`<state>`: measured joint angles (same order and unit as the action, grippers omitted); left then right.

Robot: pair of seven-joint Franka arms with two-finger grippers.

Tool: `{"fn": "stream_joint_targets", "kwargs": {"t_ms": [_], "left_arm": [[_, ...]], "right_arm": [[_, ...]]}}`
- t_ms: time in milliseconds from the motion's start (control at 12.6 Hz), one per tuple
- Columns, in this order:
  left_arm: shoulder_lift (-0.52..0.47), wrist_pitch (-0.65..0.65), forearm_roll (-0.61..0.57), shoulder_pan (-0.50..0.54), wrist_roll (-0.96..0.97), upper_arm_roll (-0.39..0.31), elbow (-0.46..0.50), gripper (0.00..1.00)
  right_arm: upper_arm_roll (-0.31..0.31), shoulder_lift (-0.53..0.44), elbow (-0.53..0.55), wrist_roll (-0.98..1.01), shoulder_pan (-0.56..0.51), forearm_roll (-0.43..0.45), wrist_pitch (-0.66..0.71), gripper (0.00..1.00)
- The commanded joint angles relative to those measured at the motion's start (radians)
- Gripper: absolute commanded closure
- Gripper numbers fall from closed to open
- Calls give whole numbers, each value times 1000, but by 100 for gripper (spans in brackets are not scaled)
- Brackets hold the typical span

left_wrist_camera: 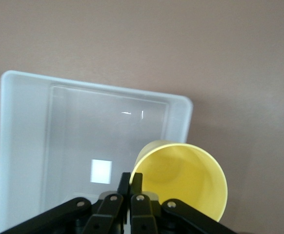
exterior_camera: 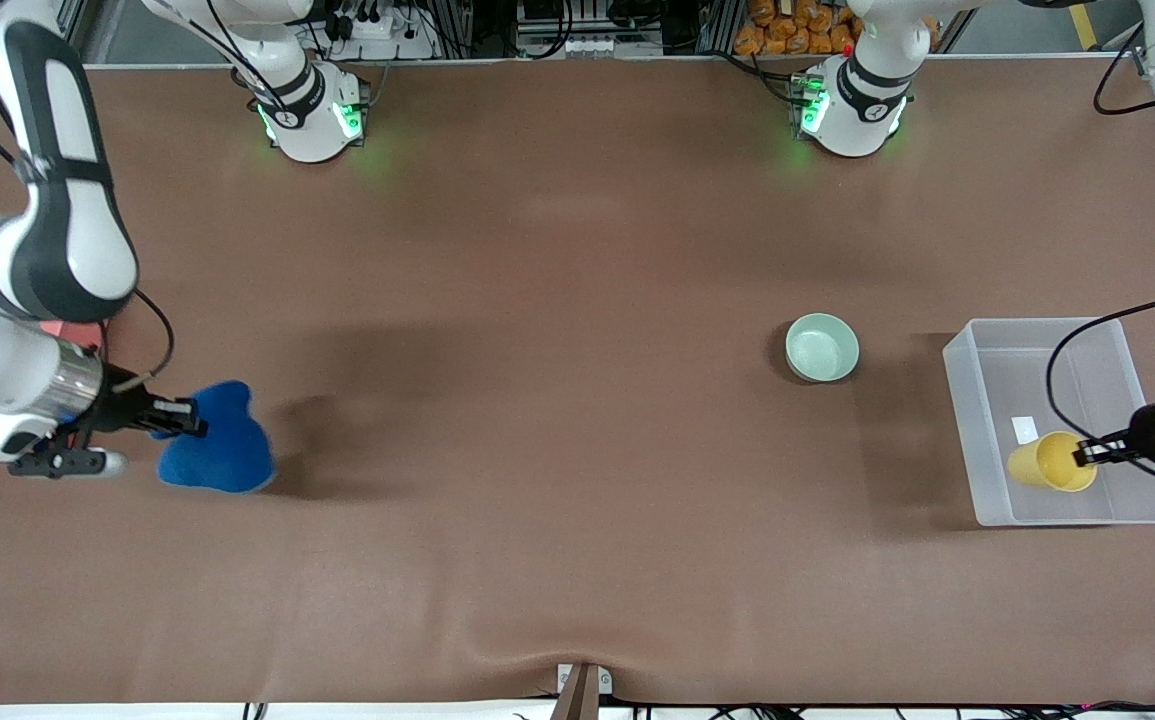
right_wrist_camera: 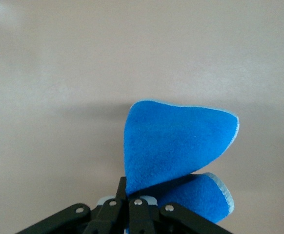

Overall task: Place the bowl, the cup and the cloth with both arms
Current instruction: 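Lower the cup into the clear bin while the right gripper lifts the cloth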

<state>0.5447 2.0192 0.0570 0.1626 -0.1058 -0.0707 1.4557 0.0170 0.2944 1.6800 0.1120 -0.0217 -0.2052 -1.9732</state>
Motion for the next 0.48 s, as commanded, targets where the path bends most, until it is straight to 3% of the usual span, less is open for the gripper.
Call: {"fn": "stream_joint_targets", "kwargs": {"t_ms": [0, 396], "left_arm": [[26, -11, -16, 31, -84, 8, 5, 100], [115, 6, -14, 37, -138, 8, -6, 100]], "right_arm": [[-5, -90, 20, 5, -18, 65, 72, 100], [-5, -179, -26, 11, -17, 160, 224, 100]]}}
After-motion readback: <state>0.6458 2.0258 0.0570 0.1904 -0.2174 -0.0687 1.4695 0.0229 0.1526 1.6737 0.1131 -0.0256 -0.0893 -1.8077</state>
